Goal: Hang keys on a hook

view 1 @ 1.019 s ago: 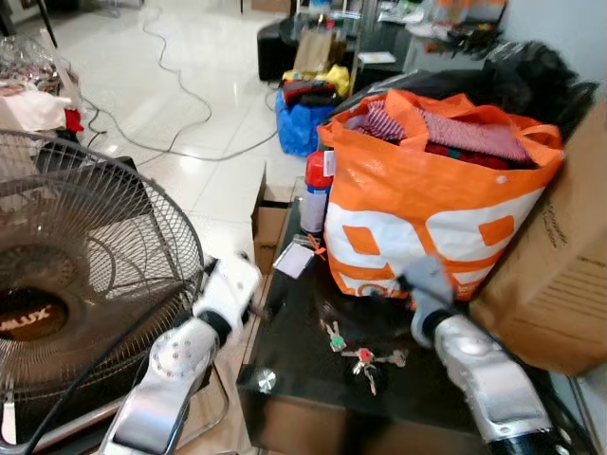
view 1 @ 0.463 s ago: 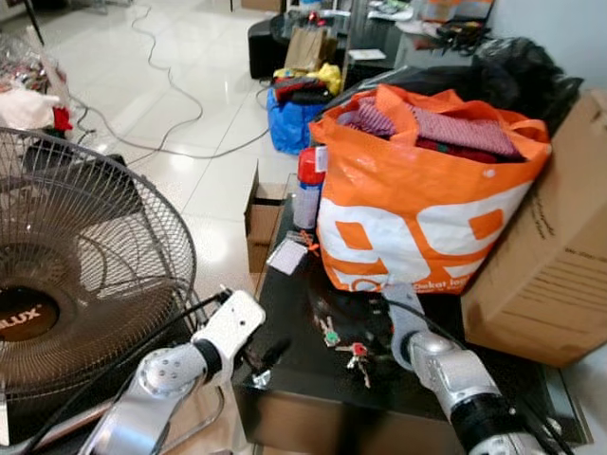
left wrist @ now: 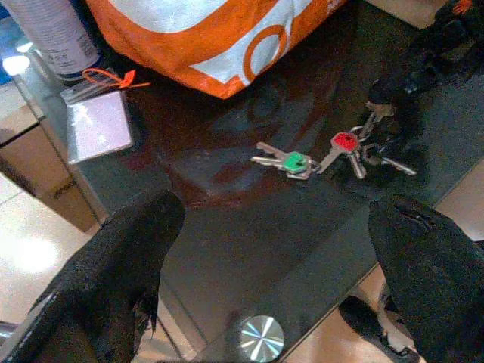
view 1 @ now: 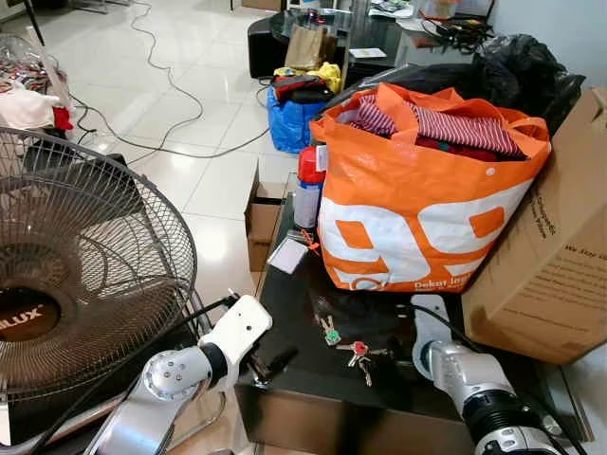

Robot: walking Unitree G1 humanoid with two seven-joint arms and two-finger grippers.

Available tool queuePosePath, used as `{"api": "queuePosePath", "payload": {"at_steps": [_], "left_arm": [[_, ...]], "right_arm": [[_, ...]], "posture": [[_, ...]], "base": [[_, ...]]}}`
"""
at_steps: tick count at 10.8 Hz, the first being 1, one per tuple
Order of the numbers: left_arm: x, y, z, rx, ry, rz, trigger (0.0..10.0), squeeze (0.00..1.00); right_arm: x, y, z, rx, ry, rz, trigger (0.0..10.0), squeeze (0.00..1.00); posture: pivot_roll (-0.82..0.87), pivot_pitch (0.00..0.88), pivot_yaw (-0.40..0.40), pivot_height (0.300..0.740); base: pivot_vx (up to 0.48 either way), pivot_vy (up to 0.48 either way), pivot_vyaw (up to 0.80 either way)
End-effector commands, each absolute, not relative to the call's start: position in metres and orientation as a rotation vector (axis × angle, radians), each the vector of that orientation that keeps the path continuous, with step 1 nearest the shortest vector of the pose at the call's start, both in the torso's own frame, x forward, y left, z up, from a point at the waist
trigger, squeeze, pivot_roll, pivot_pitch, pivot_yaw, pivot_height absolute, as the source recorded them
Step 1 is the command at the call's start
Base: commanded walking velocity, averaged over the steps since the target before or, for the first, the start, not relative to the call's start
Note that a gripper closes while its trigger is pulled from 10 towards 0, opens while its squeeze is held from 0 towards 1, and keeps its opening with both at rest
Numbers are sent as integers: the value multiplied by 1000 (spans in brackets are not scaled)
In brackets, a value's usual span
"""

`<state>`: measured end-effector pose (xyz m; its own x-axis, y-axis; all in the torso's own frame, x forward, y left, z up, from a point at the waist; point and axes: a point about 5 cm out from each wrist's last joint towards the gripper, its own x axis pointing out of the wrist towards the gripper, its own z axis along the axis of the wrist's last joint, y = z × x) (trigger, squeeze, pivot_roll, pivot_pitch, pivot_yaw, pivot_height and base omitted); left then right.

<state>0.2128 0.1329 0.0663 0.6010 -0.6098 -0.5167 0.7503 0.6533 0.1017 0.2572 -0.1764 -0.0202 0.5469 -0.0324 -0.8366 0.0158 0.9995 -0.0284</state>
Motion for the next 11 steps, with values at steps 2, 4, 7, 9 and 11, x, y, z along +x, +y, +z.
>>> {"api": "queuePosePath", "payload": {"at_steps": [2,4,7,9,11], "left_arm": [[207,129,69,302,480,-860,10000,0],[202,126,69,287,495,-890,10000,0],[201,125,70,279,499,-896,10000,0],[201,124,70,277,499,-896,10000,0],[201,124,71,275,500,-895,10000,0]], "right_arm": [[259,-178,-17,49,1006,-38,2314,0],[258,-177,-18,119,1014,-37,0,0],[258,-176,-18,170,1008,-43,0,0],[259,-175,-19,207,986,-58,0,0],[260,-174,-19,224,985,-59,0,0]], "posture": [[-143,0,-64,740],[-146,0,-66,740],[-145,0,-71,740],[-143,0,-74,740],[-142,0,-75,740]], "base": [[0,0,0],[0,0,0],[0,0,0],[0,0,0],[0,0,0]]}}
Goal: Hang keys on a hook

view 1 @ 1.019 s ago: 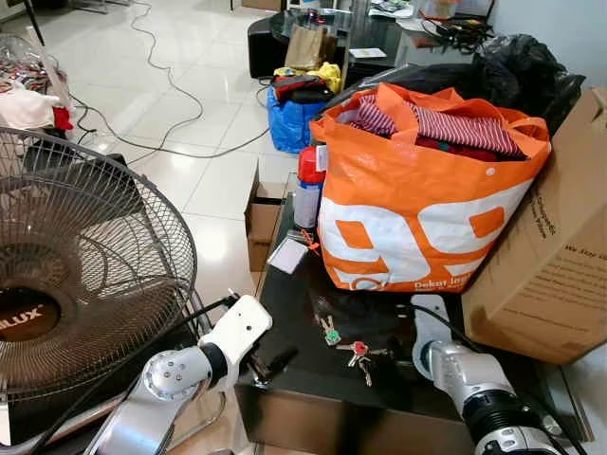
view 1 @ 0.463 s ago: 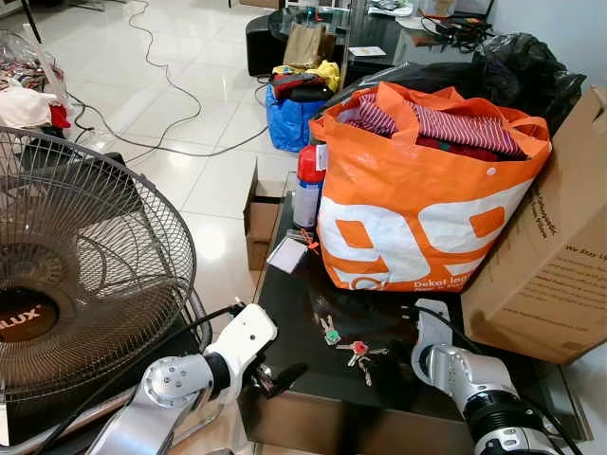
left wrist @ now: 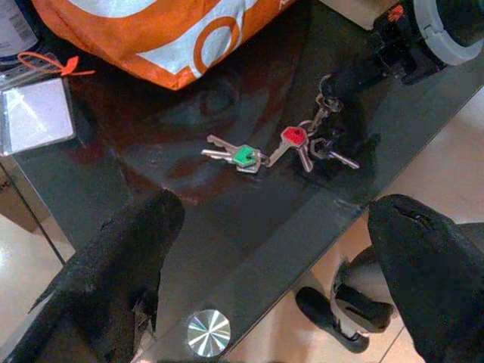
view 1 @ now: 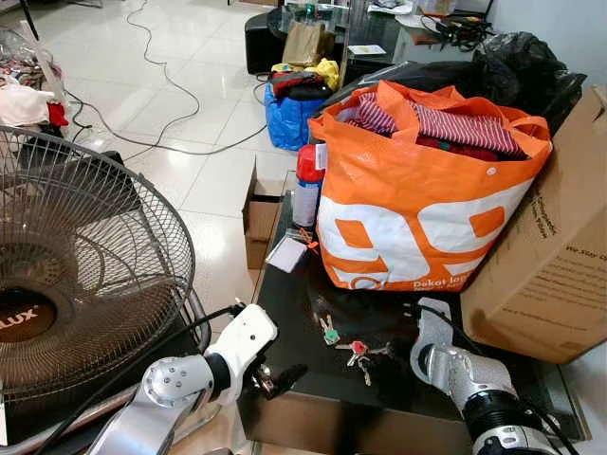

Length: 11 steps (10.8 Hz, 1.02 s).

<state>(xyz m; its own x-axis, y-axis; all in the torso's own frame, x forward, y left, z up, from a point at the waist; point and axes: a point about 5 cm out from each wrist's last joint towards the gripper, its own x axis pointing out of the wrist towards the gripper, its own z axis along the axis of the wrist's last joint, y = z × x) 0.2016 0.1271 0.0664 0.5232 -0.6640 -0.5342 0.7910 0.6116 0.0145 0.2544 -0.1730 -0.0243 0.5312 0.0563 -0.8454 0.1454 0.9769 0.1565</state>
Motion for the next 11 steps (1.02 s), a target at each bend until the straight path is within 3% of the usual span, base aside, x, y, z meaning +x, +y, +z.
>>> {"api": "queuePosePath", "payload": {"at_steps": [1,11], "left_arm": [[201,124,71,275,501,-894,10000,0],[206,123,72,278,489,-890,10000,0]], "right_arm": [[260,-173,-20,224,988,-52,0,0],[265,-170,-18,241,977,-18,0,0]], "posture": [[-142,0,-77,740],[-139,0,-75,740]], "base": [[0,0,0],[0,0,0]]}}
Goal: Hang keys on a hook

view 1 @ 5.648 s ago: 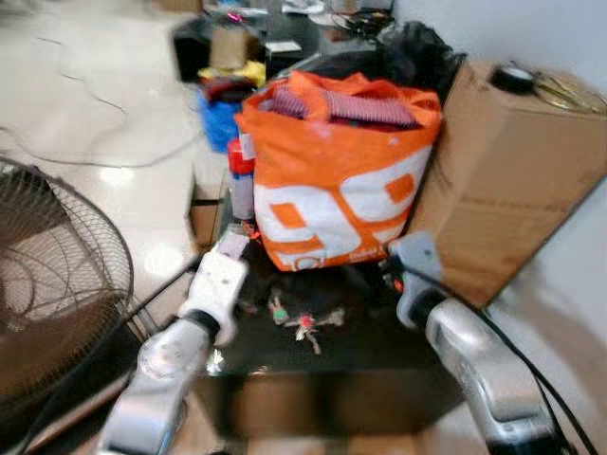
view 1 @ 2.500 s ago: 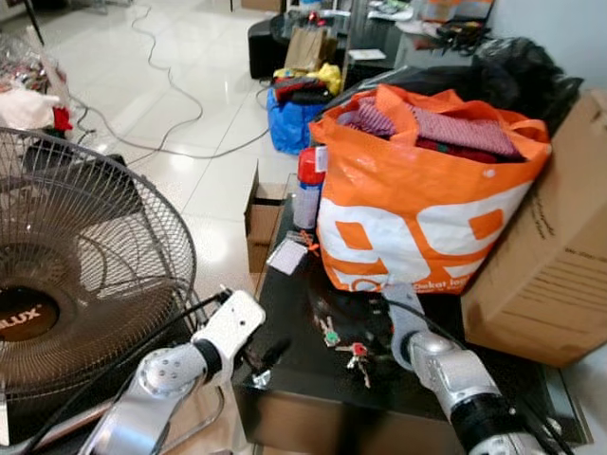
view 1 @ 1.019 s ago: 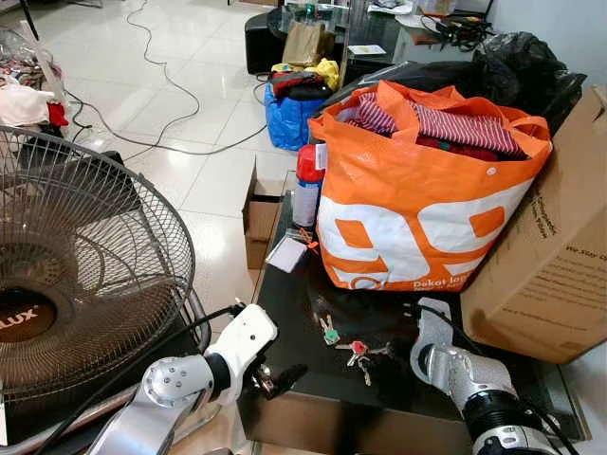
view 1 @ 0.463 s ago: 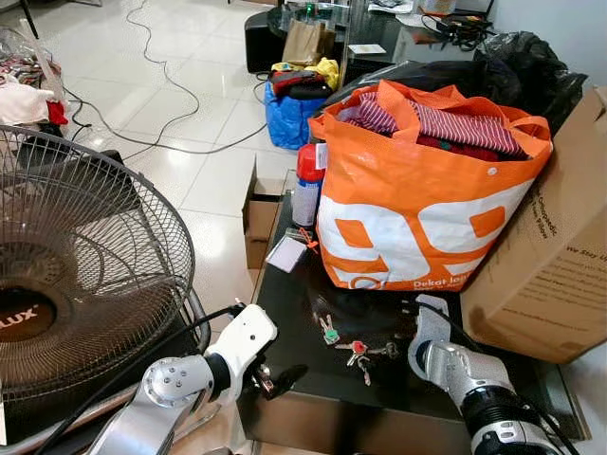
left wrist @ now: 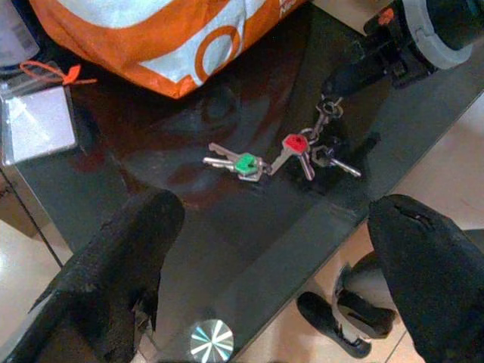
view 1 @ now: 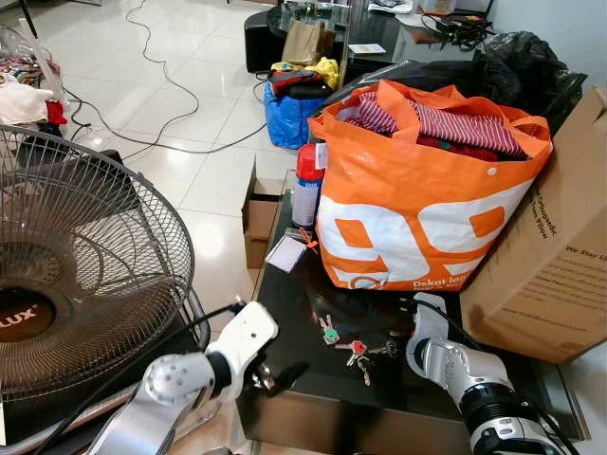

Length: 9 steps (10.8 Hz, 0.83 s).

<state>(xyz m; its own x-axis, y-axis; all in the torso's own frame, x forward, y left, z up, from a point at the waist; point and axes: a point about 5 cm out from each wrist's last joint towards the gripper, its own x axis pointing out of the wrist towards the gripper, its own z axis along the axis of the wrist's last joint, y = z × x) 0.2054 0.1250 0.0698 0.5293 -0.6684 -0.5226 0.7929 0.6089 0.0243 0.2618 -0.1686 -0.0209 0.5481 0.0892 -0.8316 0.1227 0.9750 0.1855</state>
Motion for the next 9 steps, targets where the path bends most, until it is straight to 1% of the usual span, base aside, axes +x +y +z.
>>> {"api": "queuePosePath", "payload": {"at_steps": [1,2,3,4,6,7,8,9], "left_arm": [[206,123,72,279,486,-890,10000,0],[206,122,72,280,484,-894,10000,0],[206,121,72,281,482,-898,10000,0],[206,119,72,283,480,-904,10000,0],[205,117,72,281,481,-911,10000,0],[205,117,71,279,484,-917,10000,0],[204,116,70,277,486,-921,10000,0],[204,116,70,276,486,-922,10000,0]], "right_arm": [[266,-170,-17,245,973,-16,0,0],[265,-171,-18,224,979,-10,1529,0],[264,-172,-19,196,990,-11,10000,0],[263,-172,-19,204,989,-12,10000,1000],[259,-176,-21,177,1019,-24,10000,1000],[255,-179,-22,167,1051,-30,10000,651],[252,-181,-23,165,1074,-26,10000,0],[252,-181,-22,164,1074,-24,10000,0]], "posture": [[-140,0,-76,740],[-140,0,-76,740],[-142,0,-71,740],[-145,0,-67,740],[-152,0,-66,740],[-154,0,-66,740],[-156,0,-69,740],[-156,0,-70,740]], "base": [[0,0,0],[0,0,0],[0,0,0],[0,0,0],[0,0,0],[0,0,0],[0,0,0],[0,0,0]]}}
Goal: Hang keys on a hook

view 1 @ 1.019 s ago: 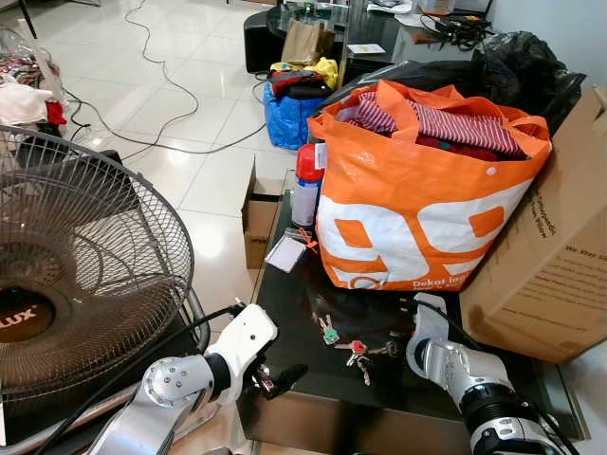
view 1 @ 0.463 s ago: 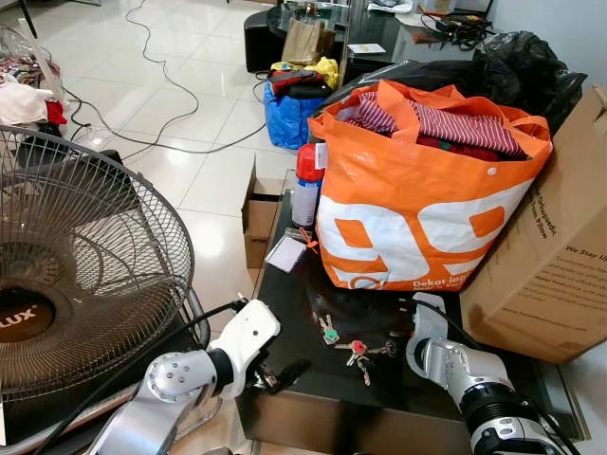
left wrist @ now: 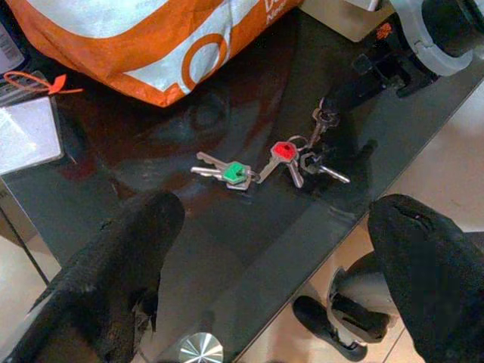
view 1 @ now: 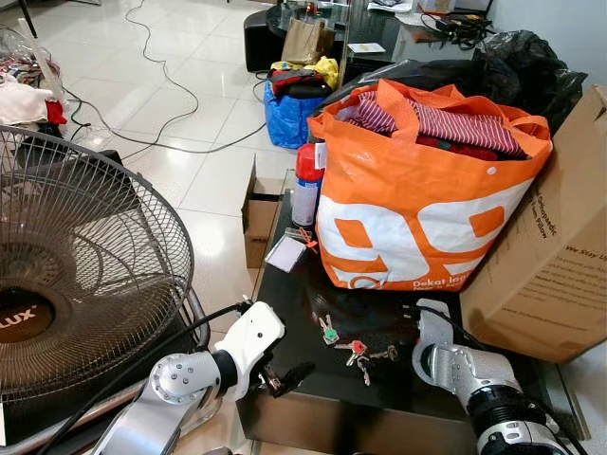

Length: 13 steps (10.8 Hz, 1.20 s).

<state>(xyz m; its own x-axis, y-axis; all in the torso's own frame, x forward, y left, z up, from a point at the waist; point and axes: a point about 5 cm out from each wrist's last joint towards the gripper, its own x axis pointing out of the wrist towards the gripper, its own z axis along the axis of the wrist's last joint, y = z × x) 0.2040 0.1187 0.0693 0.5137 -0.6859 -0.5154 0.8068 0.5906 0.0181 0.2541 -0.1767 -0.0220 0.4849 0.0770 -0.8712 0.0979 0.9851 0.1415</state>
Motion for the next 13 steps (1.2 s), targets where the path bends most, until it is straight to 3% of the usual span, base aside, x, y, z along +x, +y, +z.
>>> {"api": "queuePosePath", "payload": {"at_steps": [1,3,4,5,6,7,8,9,10,11,12,13], "left_arm": [[203,116,69,274,487,-923,10000,0],[203,116,69,273,488,-922,10000,0],[203,116,68,272,488,-922,10000,0],[203,117,68,272,489,-922,10000,0],[203,117,68,272,488,-921,10000,0],[203,117,68,272,488,-919,10000,0],[204,117,67,272,487,-919,10000,0],[204,117,67,272,487,-919,10000,0],[204,116,67,271,487,-919,10000,0],[204,116,67,272,485,-919,10000,0],[205,116,67,272,485,-919,10000,0],[205,116,67,273,483,-919,10000,0]], "right_arm": [[251,-181,-22,175,1069,-24,10000,0],[251,-180,-21,183,1068,-13,9804,0],[252,-179,-20,183,1067,2,2706,0],[252,-179,-20,185,1063,7,2824,0],[252,-178,-19,191,1057,13,314,0],[254,-178,-16,192,1042,29,10000,0],[254,-180,-13,196,1041,34,10000,0],[254,-181,-12,215,1042,38,10000,875],[253,-183,-12,183,1052,40,10000,1000],[252,-183,-12,174,1054,44,10000,263],[252,-184,-12,166,1059,47,10000,0],[250,-185,-12,141,1073,56,10000,0]], "posture": [[-156,0,-72,740],[-156,0,-73,740],[-155,0,-74,740],[-155,0,-75,740],[-156,0,-75,740],[-156,0,-76,740],[-158,0,-75,740],[-159,0,-75,740],[-159,0,-74,740],[-160,0,-73,740],[-160,0,-73,740],[-160,0,-73,740]], "base": [[0,0,0],[0,0,0],[0,0,0],[0,0,0],[0,0,0],[0,0,0],[0,0,0],[0,0,0],[0,0,0],[0,0,0],[0,0,0],[0,0,0]]}}
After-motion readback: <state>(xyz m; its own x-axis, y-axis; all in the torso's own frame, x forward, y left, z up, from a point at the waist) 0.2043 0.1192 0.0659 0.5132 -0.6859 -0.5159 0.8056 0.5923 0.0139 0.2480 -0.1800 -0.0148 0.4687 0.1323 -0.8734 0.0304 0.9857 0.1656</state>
